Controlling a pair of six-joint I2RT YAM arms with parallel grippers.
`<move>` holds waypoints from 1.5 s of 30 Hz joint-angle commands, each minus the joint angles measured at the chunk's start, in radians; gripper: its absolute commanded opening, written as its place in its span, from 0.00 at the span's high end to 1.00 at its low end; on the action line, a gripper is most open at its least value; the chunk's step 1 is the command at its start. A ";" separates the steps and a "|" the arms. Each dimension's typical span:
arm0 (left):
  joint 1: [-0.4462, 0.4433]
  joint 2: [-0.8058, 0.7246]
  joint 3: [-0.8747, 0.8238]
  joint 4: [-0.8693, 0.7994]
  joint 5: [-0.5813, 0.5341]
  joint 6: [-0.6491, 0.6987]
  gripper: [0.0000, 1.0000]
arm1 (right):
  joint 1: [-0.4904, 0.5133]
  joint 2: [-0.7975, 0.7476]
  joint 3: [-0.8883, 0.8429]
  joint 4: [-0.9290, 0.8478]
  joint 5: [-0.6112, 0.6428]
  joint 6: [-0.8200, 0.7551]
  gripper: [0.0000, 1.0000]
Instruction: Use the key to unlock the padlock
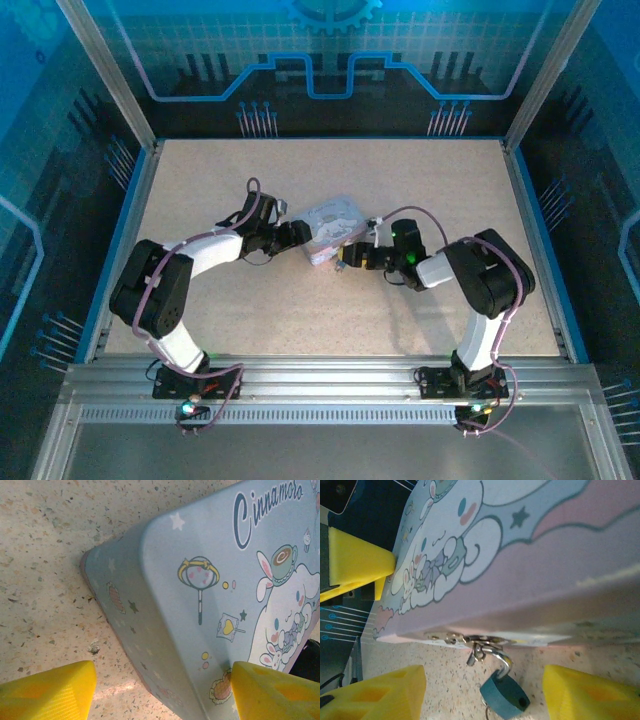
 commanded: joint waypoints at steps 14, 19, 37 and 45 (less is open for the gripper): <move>-0.014 -0.019 -0.034 -0.041 -0.005 -0.008 0.28 | 0.016 0.049 0.032 0.053 -0.081 0.024 0.45; -0.014 -0.021 -0.036 -0.040 -0.006 -0.009 0.28 | 0.016 0.044 0.025 0.055 -0.088 0.024 0.51; -0.015 -0.028 -0.040 -0.044 -0.009 -0.008 0.28 | 0.012 0.037 0.018 0.035 -0.100 0.006 0.63; -0.015 -0.029 -0.039 -0.043 -0.011 -0.009 0.28 | 0.013 0.023 0.012 0.011 -0.099 -0.008 0.71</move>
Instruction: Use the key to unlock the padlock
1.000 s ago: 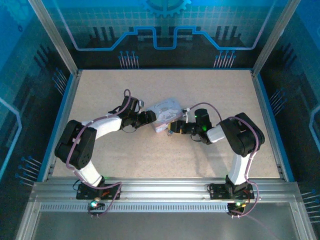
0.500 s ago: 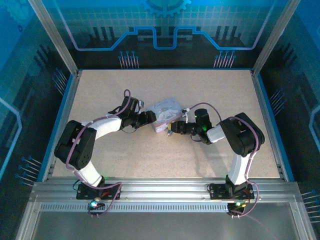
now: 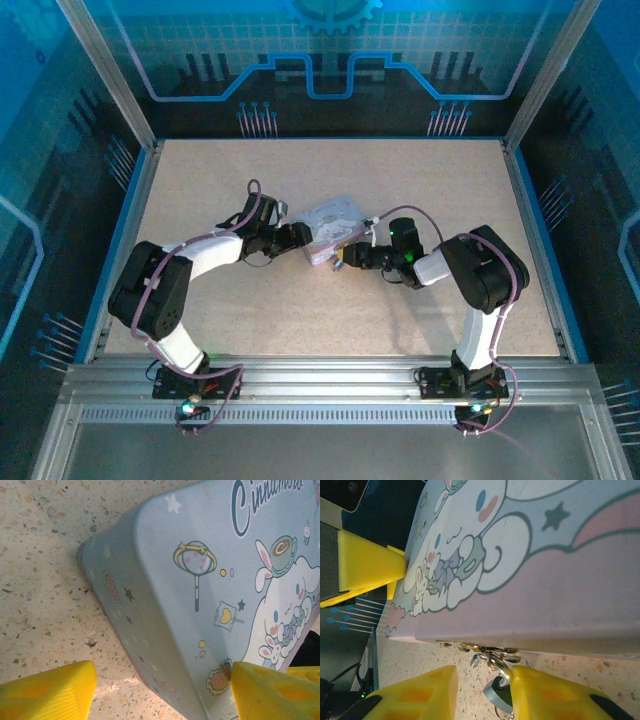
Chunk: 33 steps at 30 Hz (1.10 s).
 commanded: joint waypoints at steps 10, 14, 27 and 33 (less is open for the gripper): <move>-0.008 -0.020 -0.028 -0.043 -0.012 -0.009 0.27 | 0.010 -0.013 -0.002 -0.030 -0.034 -0.023 0.83; -0.007 -0.024 -0.027 -0.050 -0.018 -0.005 0.28 | 0.010 -0.018 0.000 -0.038 -0.028 -0.024 0.88; -0.008 -0.033 -0.025 -0.060 -0.022 0.001 0.28 | 0.002 -0.044 -0.008 -0.052 0.017 0.004 0.95; -0.007 -0.034 -0.026 -0.064 -0.025 0.006 0.28 | -0.006 -0.065 -0.023 -0.044 0.052 0.027 0.96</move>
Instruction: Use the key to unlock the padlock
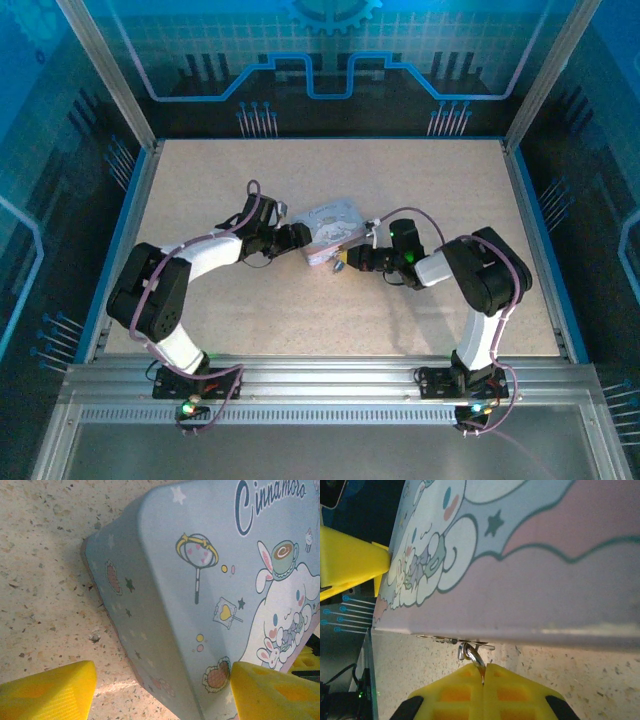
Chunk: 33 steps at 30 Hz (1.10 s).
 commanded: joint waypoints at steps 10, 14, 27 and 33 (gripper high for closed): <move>-0.006 -0.021 -0.023 -0.051 -0.012 0.005 0.28 | -0.015 -0.068 -0.023 0.012 0.077 0.053 0.98; -0.006 -0.019 -0.025 -0.049 -0.010 0.005 0.28 | -0.018 -0.079 -0.026 0.021 0.100 0.071 0.98; -0.006 -0.022 -0.033 -0.042 -0.010 0.002 0.28 | -0.022 -0.112 -0.038 0.032 0.165 0.111 0.99; -0.006 -0.031 -0.035 -0.043 -0.012 0.002 0.27 | -0.036 -0.155 -0.046 -0.022 0.176 0.078 0.99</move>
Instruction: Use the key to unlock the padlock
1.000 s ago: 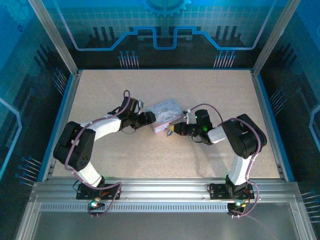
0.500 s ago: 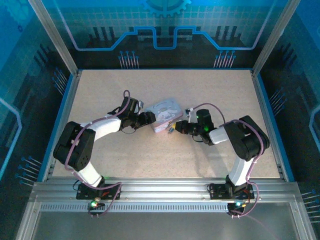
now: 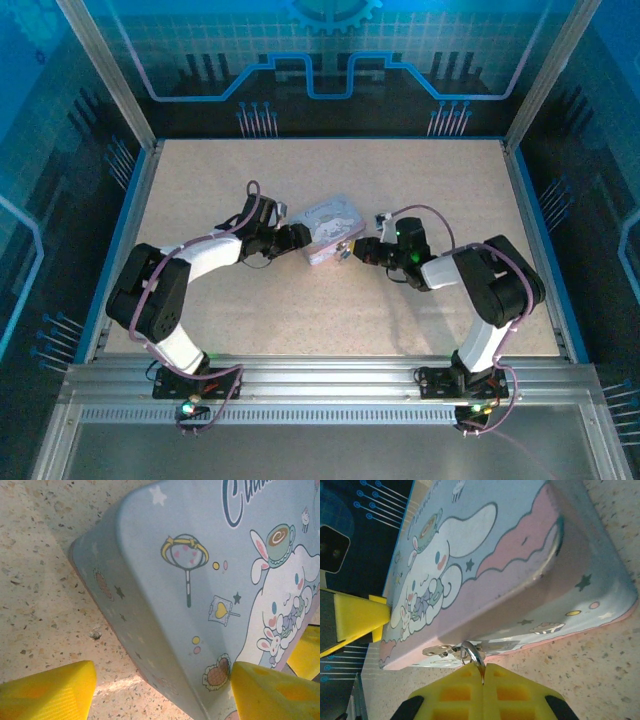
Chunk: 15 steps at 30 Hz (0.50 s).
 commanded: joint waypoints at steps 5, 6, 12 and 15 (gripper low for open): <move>-0.006 -0.085 -0.044 -0.016 -0.031 -0.004 0.23 | -0.029 -0.124 -0.020 -0.102 0.027 -0.074 0.99; -0.006 -0.105 -0.046 -0.016 -0.040 -0.002 0.22 | -0.031 -0.145 -0.024 -0.128 0.029 -0.087 0.99; -0.005 -0.233 -0.050 -0.033 -0.107 0.032 0.17 | -0.035 -0.299 -0.009 -0.336 0.032 -0.194 0.98; -0.004 -0.309 -0.061 -0.035 -0.155 0.050 0.15 | -0.036 -0.388 0.007 -0.462 0.042 -0.245 0.97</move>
